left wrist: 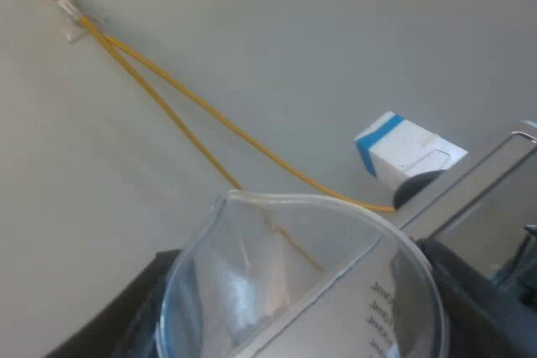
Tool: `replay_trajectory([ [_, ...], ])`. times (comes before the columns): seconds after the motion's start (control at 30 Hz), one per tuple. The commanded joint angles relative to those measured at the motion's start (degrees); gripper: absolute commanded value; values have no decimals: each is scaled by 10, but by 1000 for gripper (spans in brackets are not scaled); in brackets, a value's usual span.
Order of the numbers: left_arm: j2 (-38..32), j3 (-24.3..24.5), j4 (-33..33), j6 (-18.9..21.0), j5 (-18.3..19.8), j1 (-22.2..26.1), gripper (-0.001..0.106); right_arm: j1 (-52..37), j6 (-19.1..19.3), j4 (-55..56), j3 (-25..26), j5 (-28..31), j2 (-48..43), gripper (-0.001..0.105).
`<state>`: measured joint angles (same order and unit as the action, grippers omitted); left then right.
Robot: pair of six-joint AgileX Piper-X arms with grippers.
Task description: Pour the beans into the coffee machine
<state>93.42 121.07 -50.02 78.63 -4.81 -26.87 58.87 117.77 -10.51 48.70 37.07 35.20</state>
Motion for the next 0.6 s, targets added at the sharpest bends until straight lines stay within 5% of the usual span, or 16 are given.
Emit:
replay_trajectory([
  [0.03,0,6,7,-43,0,-20,0,1,9,-3,7,3,-5,74],
  [0.1,4,6,7,-115,-13,-38,0,1,9,9,7,3,-5,74],
  [0.27,20,6,7,-176,-42,-62,0,1,9,23,7,4,-5,74],
  [0.4,27,6,7,-280,-97,-81,0,1,9,23,7,4,-5,74],
  [0.6,27,6,7,-376,-100,-94,0,1,9,23,7,4,-5,74],
])
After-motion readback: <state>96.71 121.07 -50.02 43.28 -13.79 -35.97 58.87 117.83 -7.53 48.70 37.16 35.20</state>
